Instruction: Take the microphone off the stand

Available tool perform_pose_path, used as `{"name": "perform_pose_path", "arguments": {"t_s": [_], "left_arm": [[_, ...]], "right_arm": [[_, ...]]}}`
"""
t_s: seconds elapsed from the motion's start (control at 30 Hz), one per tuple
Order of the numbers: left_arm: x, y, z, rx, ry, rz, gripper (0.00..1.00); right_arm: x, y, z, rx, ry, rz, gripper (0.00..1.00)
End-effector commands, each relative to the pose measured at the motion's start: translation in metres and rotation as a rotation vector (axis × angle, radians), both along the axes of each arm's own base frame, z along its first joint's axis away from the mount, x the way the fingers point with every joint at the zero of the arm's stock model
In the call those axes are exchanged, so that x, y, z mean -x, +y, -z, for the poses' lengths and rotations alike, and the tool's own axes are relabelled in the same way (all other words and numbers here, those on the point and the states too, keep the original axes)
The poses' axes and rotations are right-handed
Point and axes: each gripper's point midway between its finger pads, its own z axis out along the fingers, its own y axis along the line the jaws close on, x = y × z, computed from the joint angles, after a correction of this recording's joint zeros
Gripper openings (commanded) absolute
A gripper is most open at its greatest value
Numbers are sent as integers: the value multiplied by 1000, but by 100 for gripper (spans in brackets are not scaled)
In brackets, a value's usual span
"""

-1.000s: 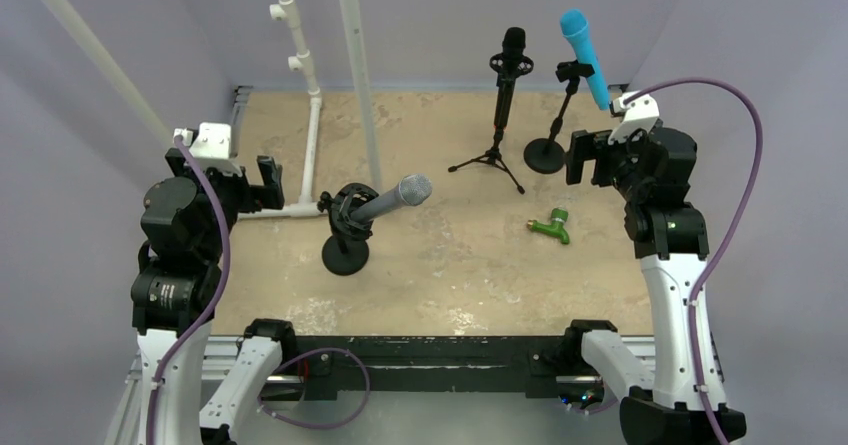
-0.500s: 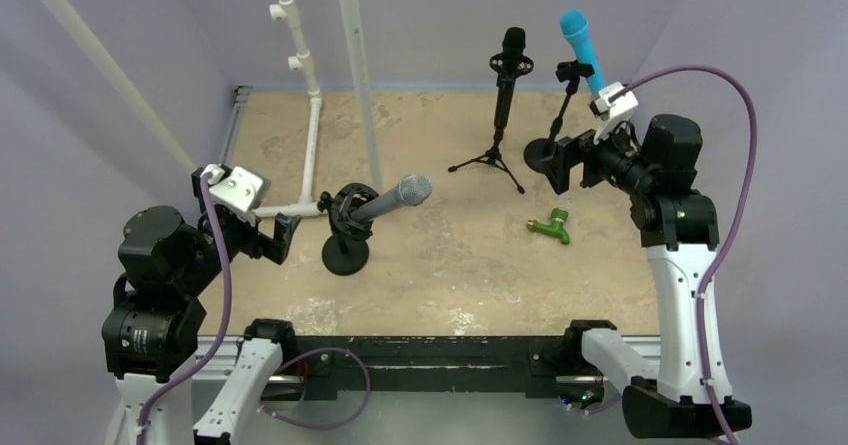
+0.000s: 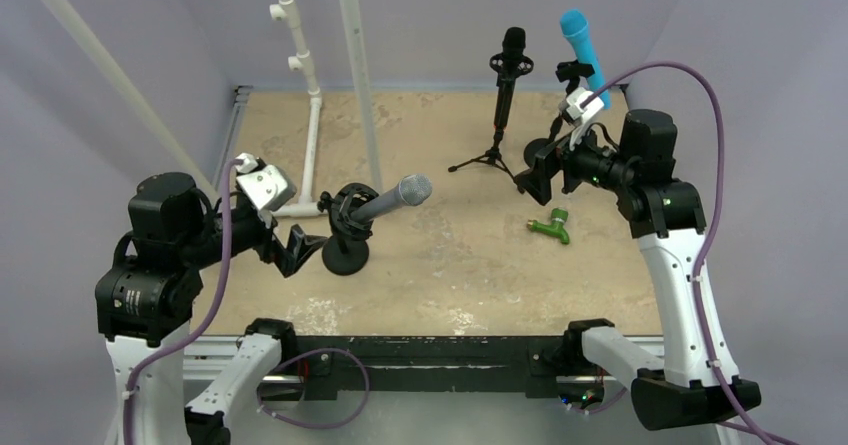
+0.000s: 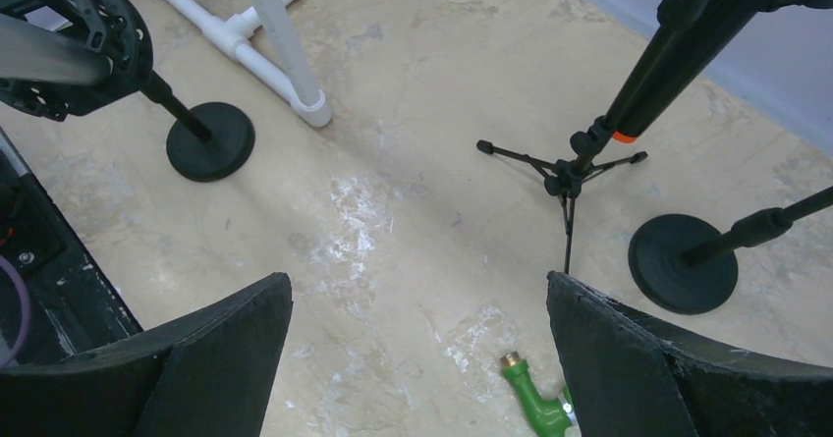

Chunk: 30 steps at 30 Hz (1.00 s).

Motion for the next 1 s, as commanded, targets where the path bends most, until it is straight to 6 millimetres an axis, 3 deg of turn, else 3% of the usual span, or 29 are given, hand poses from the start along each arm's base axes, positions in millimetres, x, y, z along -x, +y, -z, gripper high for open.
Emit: {"name": "perform_pose_path", "arguments": {"t_s": [0.0,0.37,0.63,0.97], "left_arm": [[6,-16,-8,-27,-30,128,100],[-7,-61,4,-120,-77,320,100],[-33,-97,-2,-142,-191,408,100],[-57,-127,13,-161,-207,456,98]], "right_arm": [[3,6,3,8,1,-50,99],[0,-1,17,34,-5,-5,99],[-3,0,20,21,13,-1,99],[-7,-1,32,27,36,6,99]]}}
